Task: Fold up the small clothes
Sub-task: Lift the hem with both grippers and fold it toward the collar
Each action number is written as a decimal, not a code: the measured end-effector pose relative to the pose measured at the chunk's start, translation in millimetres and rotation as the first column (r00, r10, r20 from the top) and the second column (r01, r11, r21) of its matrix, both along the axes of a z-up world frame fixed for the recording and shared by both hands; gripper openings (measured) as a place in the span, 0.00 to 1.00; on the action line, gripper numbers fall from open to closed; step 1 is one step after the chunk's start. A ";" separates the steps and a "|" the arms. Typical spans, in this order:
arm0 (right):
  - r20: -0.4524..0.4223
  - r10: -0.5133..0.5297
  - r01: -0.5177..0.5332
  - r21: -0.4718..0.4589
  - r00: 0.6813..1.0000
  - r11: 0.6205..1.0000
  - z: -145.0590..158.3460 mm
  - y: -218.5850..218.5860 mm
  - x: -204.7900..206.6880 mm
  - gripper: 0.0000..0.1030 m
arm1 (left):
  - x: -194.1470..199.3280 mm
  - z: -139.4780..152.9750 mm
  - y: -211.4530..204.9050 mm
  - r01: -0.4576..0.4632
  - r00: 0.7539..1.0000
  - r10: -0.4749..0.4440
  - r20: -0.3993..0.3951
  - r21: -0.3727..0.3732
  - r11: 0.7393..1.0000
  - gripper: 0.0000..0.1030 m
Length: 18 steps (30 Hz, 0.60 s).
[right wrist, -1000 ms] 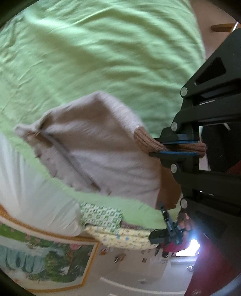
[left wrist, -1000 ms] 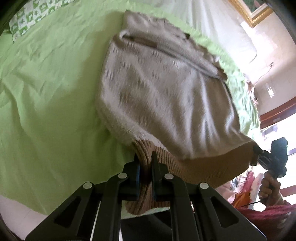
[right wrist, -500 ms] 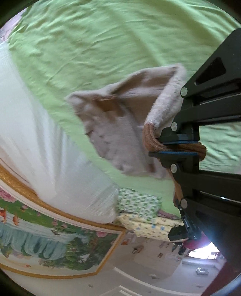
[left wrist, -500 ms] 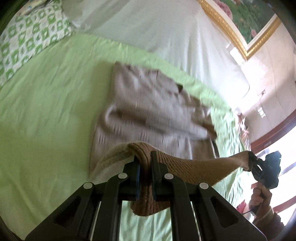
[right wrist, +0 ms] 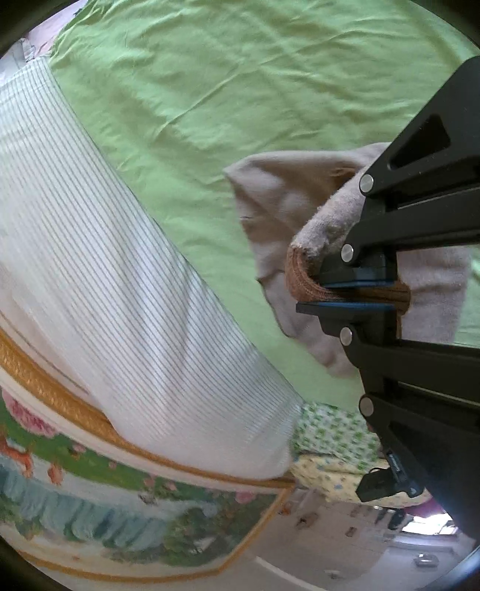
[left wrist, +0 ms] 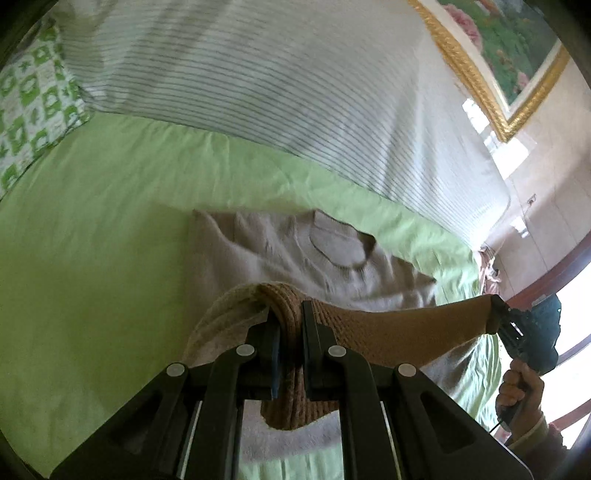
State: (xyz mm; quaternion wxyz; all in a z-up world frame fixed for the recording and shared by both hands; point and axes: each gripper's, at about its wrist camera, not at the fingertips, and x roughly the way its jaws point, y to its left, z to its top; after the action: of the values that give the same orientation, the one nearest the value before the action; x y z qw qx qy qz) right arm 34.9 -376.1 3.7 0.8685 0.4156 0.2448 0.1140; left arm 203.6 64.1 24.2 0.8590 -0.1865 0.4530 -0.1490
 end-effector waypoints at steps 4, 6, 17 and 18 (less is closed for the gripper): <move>-0.038 -0.019 0.019 -0.018 0.999 1.000 -9.1 -3.8 44.0 0.06 | 47.0 -21.0 -0.1 -0.013 0.999 0.013 -0.041 -0.004 1.000 0.07; -0.059 -0.026 0.025 -0.023 0.998 0.999 -15.1 -4.8 62.1 0.06 | 65.8 -32.7 -1.6 -0.017 0.998 0.017 -0.059 0.008 1.000 0.07; -0.232 -0.109 0.095 -0.072 0.967 0.993 -65.5 -10.4 124.6 0.07 | 131.8 -95.9 -9.2 -0.025 0.984 0.035 -0.176 0.056 0.998 0.09; -0.249 -0.115 0.100 -0.071 0.962 0.992 -69.0 -10.9 127.0 0.07 | 134.8 -99.5 -8.4 -0.030 0.981 0.040 -0.191 0.055 0.998 0.13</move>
State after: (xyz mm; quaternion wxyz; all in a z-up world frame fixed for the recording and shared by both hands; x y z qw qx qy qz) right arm 161.8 -386.9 -65.3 0.8469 0.4141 0.3336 0.0057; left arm 338.4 55.7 -75.3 0.8184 -0.1858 0.5338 -0.1035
